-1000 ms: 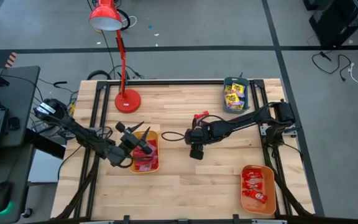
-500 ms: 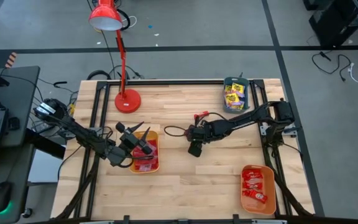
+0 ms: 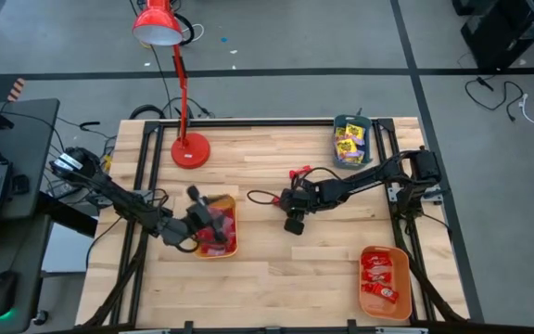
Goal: Sort candy
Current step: Put the red chocolate into the orange bin
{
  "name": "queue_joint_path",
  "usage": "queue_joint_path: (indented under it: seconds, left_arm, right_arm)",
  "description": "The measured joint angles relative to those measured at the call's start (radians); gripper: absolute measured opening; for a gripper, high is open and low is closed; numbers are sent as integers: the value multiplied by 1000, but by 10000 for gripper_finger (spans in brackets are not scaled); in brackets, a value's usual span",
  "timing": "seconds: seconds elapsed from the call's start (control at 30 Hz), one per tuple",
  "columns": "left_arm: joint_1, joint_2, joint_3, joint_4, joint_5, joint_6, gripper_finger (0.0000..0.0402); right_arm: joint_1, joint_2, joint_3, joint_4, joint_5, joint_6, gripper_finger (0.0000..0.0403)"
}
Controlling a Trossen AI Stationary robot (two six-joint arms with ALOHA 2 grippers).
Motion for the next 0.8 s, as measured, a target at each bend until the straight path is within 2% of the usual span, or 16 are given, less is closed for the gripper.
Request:
queue_joint_path:
  seconds: [0.13, 0.2, 0.47, 0.57, 0.8]
  left_arm:
    - [18, 0, 0, -47, 281, -1, 168]
    - [28, 0, 0, -55, 354, -1, 168]
    - [76, 34, 0, -55, 387, 7, 168]
    - [90, 54, 0, -13, 406, 20, 168]
    - [101, 113, 0, 219, 417, 260, 168]
  right_arm:
    - [0, 2, 0, 13, 0, -35, 86]
    - [0, 2, 0, 15, 0, -46, 72]
    - [1, -13, 7, 22, 0, -69, 64]
    - [12, -54, 22, 22, 40, -90, 64]
    - [48, -136, 83, 44, 61, -196, 61]
